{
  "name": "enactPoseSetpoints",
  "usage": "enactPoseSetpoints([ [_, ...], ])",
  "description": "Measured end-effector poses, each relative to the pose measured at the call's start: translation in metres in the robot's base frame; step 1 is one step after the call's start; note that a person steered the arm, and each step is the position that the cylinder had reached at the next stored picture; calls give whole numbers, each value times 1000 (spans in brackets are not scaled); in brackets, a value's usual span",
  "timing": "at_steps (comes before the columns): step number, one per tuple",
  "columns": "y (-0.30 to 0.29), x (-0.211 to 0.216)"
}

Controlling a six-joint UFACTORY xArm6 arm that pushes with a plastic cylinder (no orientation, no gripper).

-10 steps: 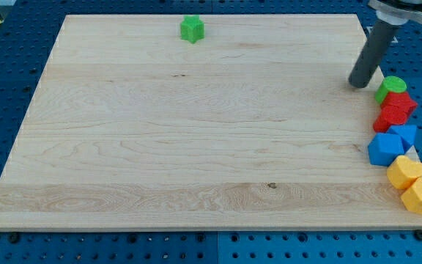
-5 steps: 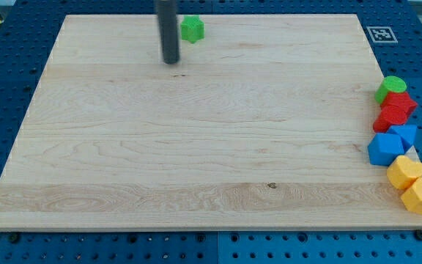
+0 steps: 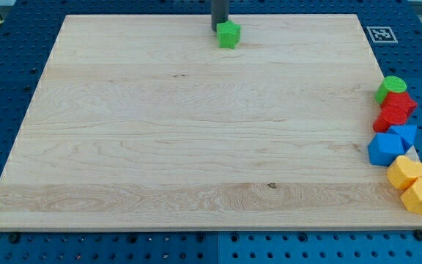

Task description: Push the green star towards the center right

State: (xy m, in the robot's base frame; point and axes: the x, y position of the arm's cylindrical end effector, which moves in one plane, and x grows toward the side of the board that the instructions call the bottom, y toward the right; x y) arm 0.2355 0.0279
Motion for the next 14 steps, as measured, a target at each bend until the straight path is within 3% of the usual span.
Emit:
enactPoseSetpoints([
  [1, -12, 6],
  [2, -67, 7],
  [3, -73, 8],
  [6, 25, 8],
  [8, -65, 9],
  [9, -70, 11],
  [14, 86, 61],
])
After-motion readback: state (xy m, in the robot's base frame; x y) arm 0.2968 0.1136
